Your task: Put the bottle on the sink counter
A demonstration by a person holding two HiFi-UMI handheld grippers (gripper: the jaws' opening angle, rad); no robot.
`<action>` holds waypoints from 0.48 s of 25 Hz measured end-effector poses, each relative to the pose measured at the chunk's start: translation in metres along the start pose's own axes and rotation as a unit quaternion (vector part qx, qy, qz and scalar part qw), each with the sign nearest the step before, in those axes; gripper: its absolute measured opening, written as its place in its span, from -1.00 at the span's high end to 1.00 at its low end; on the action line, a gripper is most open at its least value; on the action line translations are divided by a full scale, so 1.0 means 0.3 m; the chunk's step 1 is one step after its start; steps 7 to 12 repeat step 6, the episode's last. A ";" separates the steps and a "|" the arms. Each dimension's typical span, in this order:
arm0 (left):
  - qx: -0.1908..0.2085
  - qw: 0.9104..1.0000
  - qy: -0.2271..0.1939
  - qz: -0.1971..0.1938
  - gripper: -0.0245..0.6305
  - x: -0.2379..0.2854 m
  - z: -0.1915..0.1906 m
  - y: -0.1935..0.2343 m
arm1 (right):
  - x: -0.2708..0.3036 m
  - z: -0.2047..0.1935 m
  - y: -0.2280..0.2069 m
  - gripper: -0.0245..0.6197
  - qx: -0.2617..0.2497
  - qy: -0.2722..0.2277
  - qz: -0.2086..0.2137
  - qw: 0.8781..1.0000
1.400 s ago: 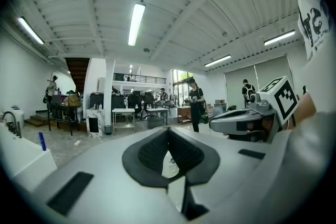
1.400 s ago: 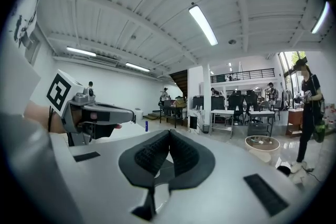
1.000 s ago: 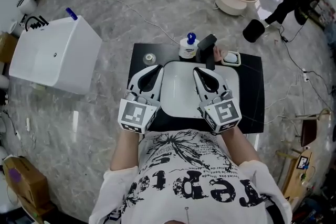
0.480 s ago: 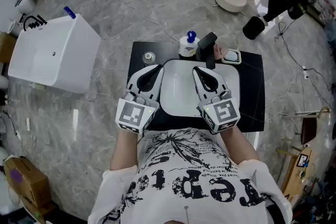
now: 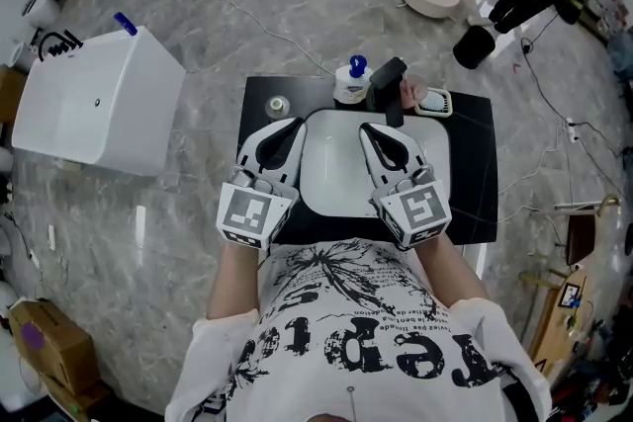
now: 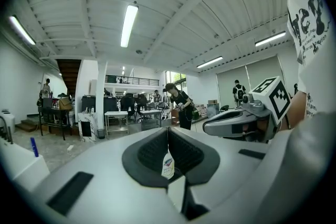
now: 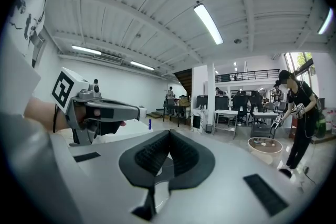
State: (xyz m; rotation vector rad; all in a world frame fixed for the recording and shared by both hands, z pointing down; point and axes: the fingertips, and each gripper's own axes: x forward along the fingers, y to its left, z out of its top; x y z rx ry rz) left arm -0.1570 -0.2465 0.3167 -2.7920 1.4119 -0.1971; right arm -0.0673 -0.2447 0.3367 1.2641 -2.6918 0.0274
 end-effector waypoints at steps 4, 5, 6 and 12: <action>-0.001 1.000 -0.002 0.000 0.88 -0.003 0.009 0.002 | -0.003 0.005 -0.001 0.89 0.001 -0.001 -0.003 1.000; -0.001 1.000 -0.002 0.000 0.88 -0.005 0.010 0.003 | -0.004 0.008 0.000 0.89 0.001 -0.001 -0.004 1.000; -0.001 1.000 -0.001 0.000 0.88 -0.007 0.012 0.005 | -0.005 0.010 0.001 0.89 0.001 -0.001 -0.005 1.000; -0.001 1.000 -0.001 0.000 0.88 -0.007 0.012 0.005 | -0.005 0.010 0.001 0.89 0.001 -0.001 -0.005 1.000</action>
